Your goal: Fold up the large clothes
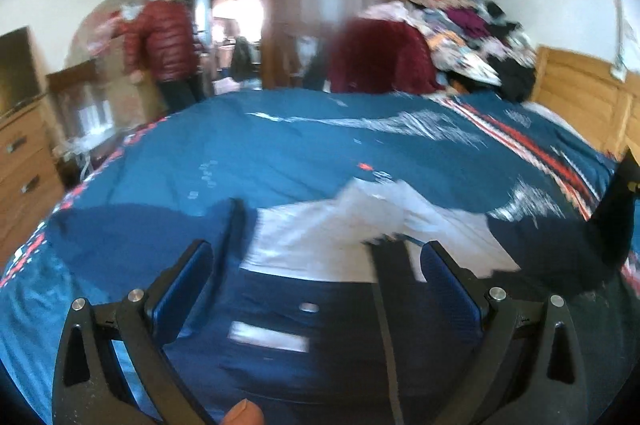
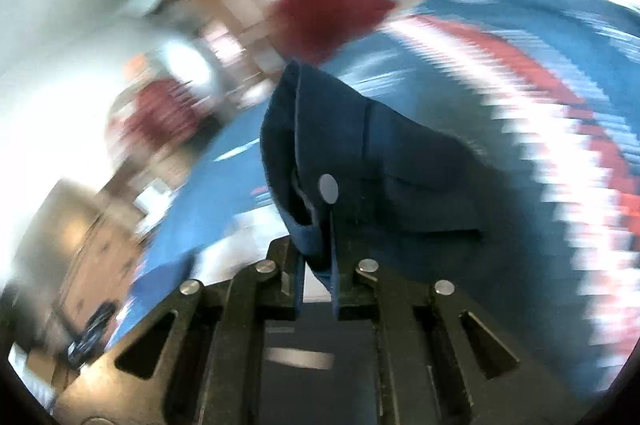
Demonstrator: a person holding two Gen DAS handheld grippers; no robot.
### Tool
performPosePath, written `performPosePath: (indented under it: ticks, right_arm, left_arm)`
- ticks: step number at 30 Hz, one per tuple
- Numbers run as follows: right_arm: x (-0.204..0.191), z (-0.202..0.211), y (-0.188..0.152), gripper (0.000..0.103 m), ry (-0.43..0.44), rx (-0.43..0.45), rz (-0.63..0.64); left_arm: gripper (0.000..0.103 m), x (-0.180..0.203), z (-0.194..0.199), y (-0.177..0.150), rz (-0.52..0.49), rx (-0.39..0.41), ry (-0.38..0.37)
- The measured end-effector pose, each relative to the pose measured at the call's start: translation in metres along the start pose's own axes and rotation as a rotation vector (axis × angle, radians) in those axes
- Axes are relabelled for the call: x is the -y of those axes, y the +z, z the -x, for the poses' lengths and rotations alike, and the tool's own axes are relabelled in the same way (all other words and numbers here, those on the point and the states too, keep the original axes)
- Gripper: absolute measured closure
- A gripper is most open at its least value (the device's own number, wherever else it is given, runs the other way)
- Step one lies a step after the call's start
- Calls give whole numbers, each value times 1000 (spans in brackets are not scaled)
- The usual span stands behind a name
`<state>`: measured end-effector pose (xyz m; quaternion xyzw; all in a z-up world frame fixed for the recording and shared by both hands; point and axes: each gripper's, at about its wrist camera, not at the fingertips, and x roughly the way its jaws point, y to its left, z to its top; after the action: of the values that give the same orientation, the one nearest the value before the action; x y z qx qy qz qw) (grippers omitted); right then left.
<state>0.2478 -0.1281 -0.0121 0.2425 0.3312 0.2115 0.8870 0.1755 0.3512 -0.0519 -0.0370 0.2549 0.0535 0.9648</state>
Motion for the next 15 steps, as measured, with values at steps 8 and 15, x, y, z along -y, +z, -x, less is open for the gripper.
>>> performPosePath:
  ticks: [8,15]
  right_arm:
    - [-229,-217,-104,74,255,-313,222]
    - [-194,-187,-165,54,144,-353,203]
  left_arm:
    - [0,-104,27,14,108,14,73]
    - [0,-136,-16,-18,148,-122,30]
